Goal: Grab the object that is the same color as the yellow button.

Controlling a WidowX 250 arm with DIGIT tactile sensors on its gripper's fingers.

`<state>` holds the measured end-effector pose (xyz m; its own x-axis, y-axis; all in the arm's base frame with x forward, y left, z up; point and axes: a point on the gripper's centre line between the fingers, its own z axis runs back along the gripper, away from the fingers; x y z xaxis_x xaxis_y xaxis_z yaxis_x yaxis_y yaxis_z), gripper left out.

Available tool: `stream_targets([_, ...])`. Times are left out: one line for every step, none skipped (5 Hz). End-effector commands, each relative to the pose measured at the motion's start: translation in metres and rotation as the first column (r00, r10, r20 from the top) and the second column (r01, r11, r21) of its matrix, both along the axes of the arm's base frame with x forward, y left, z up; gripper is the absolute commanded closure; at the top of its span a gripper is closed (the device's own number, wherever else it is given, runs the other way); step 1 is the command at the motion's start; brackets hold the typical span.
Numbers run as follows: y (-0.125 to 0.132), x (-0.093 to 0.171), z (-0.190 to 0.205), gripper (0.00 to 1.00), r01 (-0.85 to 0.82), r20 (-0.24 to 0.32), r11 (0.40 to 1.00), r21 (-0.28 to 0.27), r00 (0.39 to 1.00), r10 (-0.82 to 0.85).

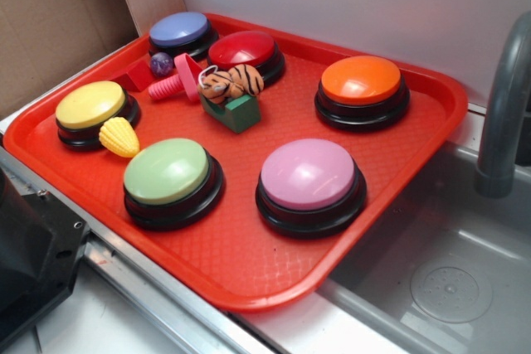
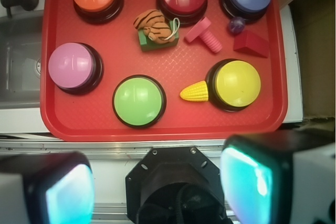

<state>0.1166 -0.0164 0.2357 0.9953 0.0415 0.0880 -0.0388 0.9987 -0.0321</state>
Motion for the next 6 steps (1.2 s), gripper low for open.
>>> stream_targets([0.0,0.0,0.0,0.0,0.0,0.0,1.0,0.0,1.0,0.0])
stream_targets([0.006,0.001,-0.006,0.0,-0.095,-0.003,0.993,-0.07,0.996,0.095])
stream_targets([0.015,0.002,-0.018,0.0,-0.268,0.007,0.95,-0.161,0.962,0.272])
stream_targets([0.027,0.007,-0.038,0.0,-0.497,-0.013,0.853,-0.159,0.865,0.502])
stream_targets([0.041,0.011,-0.057,0.0,-0.687,0.037,0.708,-0.165,0.713,0.7])
stream_targets([0.05,0.016,-0.079,0.0,-0.844,0.067,0.523,-0.121,0.519,0.852])
